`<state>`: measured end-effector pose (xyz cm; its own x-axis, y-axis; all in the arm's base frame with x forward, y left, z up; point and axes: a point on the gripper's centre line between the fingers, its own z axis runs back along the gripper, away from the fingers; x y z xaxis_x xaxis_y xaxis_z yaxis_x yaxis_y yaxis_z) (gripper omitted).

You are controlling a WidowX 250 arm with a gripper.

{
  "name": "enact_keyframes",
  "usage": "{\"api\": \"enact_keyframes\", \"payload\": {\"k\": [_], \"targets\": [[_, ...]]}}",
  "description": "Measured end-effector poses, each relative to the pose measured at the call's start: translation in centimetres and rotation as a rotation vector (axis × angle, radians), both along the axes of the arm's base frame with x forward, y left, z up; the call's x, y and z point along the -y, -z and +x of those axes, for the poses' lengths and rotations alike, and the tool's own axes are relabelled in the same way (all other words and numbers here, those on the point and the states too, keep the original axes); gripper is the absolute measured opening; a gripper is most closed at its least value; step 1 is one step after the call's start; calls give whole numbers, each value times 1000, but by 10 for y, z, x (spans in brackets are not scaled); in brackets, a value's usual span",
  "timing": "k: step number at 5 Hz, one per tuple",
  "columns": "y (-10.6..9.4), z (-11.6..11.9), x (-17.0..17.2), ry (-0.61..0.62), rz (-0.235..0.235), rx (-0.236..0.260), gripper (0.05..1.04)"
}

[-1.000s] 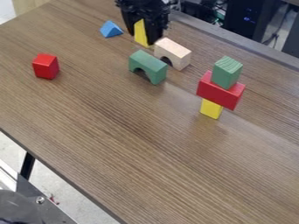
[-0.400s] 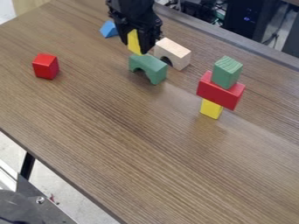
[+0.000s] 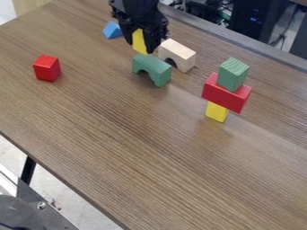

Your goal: Move the yellow cube onto the green arch

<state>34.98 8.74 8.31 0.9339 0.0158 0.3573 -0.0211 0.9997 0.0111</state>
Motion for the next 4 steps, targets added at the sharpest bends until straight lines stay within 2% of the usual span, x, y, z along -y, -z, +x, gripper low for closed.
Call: {"api": "enact_keyframes", "payload": {"k": [2, 4], "targets": [[11, 1, 5, -11, -19, -24, 577], [19, 1, 3, -21, -4, -25, 577]]}}
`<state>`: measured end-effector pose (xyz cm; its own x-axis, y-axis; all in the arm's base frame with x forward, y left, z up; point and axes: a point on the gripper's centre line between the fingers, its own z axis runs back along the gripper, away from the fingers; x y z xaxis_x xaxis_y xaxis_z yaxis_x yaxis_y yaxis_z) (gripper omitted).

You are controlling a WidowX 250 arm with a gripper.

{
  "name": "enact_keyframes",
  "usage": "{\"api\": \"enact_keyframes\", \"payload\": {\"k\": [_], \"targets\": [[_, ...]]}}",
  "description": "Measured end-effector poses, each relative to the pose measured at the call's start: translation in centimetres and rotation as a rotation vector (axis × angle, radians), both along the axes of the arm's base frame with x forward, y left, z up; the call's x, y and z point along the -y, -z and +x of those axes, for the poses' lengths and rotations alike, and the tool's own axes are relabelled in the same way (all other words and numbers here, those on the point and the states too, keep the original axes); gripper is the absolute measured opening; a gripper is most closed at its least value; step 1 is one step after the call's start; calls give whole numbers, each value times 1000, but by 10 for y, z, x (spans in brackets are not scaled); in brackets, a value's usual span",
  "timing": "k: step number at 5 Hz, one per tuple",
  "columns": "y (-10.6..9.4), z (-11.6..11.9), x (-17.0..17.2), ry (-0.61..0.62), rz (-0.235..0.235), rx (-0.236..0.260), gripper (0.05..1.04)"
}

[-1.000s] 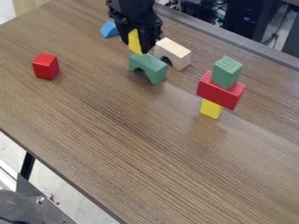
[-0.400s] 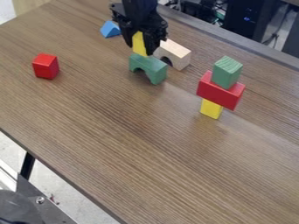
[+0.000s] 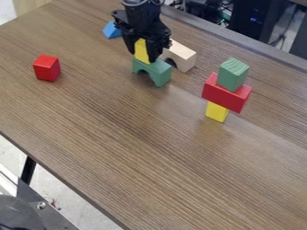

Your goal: Move the yellow cube onto the green arch

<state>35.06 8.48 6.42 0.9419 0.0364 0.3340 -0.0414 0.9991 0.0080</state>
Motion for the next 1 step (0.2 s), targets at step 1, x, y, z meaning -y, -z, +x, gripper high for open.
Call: {"api": "enact_keyframes", "payload": {"k": [1], "targets": [[1, 0, -1, -11, 5, 2, 631]]}}
